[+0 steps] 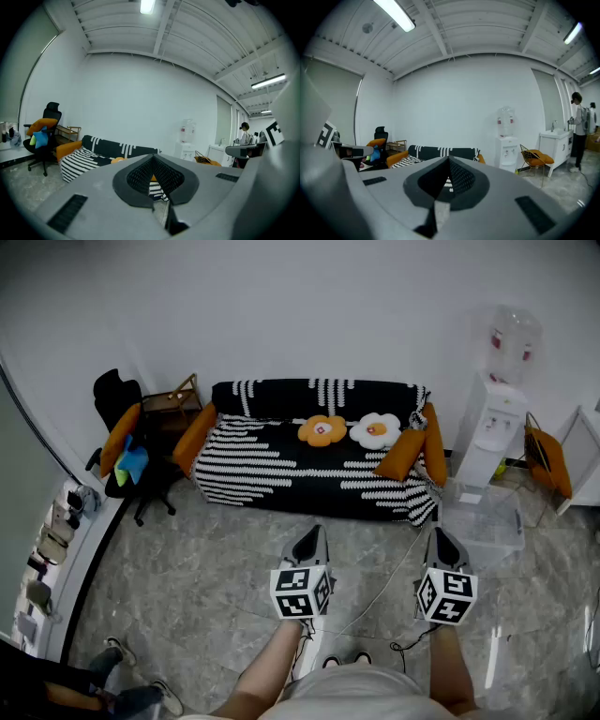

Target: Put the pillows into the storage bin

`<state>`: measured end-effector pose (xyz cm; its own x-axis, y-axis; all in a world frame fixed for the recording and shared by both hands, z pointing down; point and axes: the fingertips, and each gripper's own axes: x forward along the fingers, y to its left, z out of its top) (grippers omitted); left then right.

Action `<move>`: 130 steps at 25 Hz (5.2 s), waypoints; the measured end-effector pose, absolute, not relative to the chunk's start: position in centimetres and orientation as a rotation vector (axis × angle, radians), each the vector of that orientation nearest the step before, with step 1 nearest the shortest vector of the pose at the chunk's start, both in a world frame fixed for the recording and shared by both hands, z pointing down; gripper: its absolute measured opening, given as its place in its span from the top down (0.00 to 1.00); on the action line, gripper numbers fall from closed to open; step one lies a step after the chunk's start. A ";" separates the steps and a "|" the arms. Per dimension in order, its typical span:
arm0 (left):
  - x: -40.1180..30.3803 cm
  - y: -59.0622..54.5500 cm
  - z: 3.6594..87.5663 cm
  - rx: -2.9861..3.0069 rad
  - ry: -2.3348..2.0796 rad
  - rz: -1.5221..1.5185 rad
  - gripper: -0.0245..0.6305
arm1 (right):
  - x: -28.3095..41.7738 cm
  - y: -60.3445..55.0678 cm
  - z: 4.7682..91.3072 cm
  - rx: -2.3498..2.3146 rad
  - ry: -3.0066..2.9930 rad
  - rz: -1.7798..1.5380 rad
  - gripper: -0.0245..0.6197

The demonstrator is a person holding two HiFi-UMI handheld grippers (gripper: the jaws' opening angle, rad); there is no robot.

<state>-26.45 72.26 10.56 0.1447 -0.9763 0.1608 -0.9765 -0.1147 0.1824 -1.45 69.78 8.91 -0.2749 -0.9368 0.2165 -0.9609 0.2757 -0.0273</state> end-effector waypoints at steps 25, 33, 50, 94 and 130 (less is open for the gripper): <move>-24.8 71.8 11.2 2.155 -1.872 -0.006 0.92 | 0.9 70.2 10.6 1.806 -2.363 0.336 0.96; -24.7 71.5 11.7 2.146 -1.871 -0.031 0.69 | 2.3 70.5 11.7 1.824 -2.338 0.357 0.96; -24.6 70.3 13.4 2.035 -1.979 0.027 0.60 | 6.1 66.9 14.6 1.791 -2.297 0.379 0.96; -40.0 23.4 19.8 1.925 -1.880 0.024 0.60 | -8.1 20.1 17.9 1.709 -2.244 0.500 0.96; -46.2 -5.9 30.1 1.685 -1.822 0.213 0.60 | -15.1 -11.4 25.7 1.471 -2.172 0.690 0.96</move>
